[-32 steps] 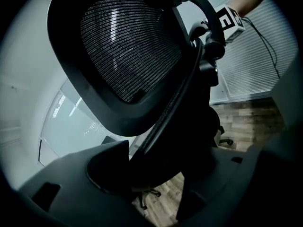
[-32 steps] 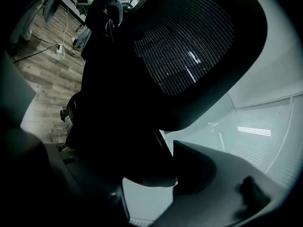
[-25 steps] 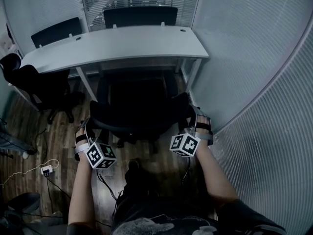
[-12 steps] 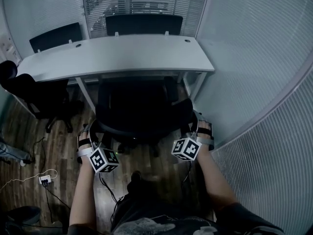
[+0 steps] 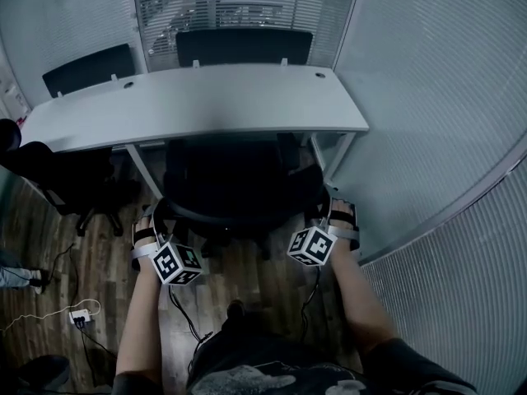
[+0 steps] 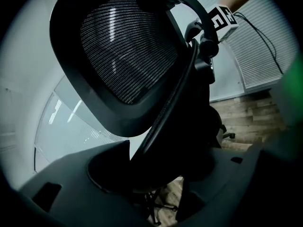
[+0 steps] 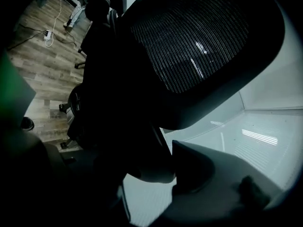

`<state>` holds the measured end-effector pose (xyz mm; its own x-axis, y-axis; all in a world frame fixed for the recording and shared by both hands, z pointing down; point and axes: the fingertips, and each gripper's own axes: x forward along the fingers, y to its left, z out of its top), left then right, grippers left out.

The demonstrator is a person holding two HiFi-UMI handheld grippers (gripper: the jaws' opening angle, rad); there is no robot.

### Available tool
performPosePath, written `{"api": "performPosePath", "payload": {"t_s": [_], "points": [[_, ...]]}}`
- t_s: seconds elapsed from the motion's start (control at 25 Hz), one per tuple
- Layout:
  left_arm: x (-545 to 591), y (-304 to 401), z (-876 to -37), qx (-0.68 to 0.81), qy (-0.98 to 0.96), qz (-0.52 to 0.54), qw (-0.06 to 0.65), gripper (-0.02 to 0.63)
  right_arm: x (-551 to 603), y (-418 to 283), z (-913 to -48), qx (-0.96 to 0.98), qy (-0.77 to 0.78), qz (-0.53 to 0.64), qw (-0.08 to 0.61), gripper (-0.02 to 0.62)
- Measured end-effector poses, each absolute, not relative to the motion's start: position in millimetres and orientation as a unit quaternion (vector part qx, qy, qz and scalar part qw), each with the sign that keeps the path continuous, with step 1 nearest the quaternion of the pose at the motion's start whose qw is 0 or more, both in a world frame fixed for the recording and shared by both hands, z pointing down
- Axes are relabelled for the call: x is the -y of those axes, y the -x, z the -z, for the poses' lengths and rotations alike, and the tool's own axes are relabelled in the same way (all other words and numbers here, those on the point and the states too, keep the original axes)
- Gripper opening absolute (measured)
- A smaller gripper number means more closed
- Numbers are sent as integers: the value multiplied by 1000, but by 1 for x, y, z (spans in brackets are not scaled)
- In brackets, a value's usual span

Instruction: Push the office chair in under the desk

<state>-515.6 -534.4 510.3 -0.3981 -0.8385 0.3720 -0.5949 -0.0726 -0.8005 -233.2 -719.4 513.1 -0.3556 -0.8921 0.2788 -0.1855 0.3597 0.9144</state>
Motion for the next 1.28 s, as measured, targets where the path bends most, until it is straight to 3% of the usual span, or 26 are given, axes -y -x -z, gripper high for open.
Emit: {"api": "performPosePath", "payload": {"t_s": [0.52, 1.28], "points": [[596, 595, -510, -660, 537, 508, 136, 290, 765, 301, -510, 699, -392, 418, 428, 247], [670, 646, -509, -658, 534, 508, 151, 285, 842, 354, -508, 695, -402, 424, 419, 247]]}}
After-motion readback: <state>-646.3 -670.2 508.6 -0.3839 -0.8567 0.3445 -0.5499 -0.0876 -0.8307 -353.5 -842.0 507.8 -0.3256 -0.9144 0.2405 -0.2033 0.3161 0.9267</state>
